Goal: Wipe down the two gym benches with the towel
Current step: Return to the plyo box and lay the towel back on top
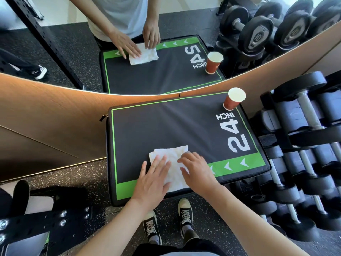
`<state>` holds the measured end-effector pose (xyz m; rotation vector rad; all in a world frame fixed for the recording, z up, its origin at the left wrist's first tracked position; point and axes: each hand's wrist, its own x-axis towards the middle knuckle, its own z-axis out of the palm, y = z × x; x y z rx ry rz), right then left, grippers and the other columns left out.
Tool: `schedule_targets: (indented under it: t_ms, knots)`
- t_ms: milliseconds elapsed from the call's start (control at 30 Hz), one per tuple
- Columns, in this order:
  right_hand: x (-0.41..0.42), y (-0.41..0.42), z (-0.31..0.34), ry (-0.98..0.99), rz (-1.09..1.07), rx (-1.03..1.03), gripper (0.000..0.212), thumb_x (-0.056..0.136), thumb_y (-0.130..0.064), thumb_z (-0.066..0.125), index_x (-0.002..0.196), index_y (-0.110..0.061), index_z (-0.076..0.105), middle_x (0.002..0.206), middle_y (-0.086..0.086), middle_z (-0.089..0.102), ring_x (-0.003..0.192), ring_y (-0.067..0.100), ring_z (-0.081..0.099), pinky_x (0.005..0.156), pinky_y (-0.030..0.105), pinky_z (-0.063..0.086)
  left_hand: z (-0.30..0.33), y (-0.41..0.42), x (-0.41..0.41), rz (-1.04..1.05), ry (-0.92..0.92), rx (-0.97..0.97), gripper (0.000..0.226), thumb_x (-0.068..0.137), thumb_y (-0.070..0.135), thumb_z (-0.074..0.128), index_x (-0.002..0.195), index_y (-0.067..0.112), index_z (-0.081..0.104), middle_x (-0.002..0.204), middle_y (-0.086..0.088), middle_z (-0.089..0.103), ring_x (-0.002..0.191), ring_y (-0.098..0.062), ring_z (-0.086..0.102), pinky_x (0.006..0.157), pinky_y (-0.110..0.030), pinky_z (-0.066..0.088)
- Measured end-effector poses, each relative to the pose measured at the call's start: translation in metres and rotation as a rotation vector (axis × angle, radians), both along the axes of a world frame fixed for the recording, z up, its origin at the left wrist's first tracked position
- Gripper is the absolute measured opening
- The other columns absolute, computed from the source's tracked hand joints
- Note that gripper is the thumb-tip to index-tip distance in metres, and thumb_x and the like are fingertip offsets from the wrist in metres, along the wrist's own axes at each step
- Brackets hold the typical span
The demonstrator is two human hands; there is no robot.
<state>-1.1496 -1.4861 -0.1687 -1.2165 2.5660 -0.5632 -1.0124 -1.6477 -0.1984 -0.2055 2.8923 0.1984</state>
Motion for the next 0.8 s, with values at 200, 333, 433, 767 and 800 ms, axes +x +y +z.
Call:
schedule_targets:
  t_ms: [200,333,433,767,800]
  knots:
    - [0.003,0.023,-0.020,-0.018,0.209,0.066,0.050,0.104,-0.026,0.057,0.152,-0.020,0.049,0.160,-0.002,0.043,0.151,0.021,0.035,0.118,0.040,0.036,-0.006,0.002,0.017,-0.015,0.013,0.073,0.069,0.109,0.049,0.038,0.169,0.022,0.017,0.176,0.006,0.005,0.163,-0.018,0.006,0.124,-0.060,0.029]
    - [0.011,0.027,-0.035,0.012,0.267,0.198,0.062,0.111,-0.037,0.038,0.165,-0.022,0.013,0.172,-0.007,0.002,0.159,0.015,-0.006,0.129,0.040,0.004,-0.006,-0.010,0.018,-0.024,-0.015,0.104,0.070,0.109,0.052,0.037,0.170,0.030,0.009,0.176,0.010,-0.006,0.162,-0.013,-0.007,0.129,-0.060,0.016]
    - [0.004,0.004,-0.037,0.029,0.291,0.265,0.064,0.111,-0.040,0.031,0.165,-0.021,0.001,0.171,-0.007,-0.009,0.157,0.015,-0.016,0.129,0.043,0.000,-0.005,-0.025,0.018,-0.017,-0.037,0.092,0.069,0.110,0.055,0.030,0.169,0.035,0.000,0.175,0.013,-0.014,0.161,-0.011,-0.017,0.130,-0.057,0.007]
    - [-0.030,-0.117,-0.037,0.073,0.337,0.260,0.065,0.111,-0.036,0.033,0.165,-0.017,0.003,0.172,-0.004,-0.005,0.159,0.019,-0.007,0.129,0.045,0.003,-0.004,-0.127,-0.008,0.106,-0.008,0.115,0.070,0.108,0.056,0.035,0.169,0.036,0.006,0.176,0.013,-0.007,0.161,-0.008,-0.014,0.131,-0.056,0.009]
    - [-0.034,-0.129,-0.037,0.083,0.339,0.265,0.065,0.110,-0.036,0.033,0.165,-0.017,0.003,0.173,-0.004,-0.004,0.159,0.020,-0.006,0.128,0.045,0.004,-0.004,-0.139,-0.012,0.111,-0.008,0.111,0.071,0.108,0.057,0.035,0.169,0.036,0.005,0.176,0.013,-0.007,0.161,-0.007,-0.013,0.131,-0.056,0.009]
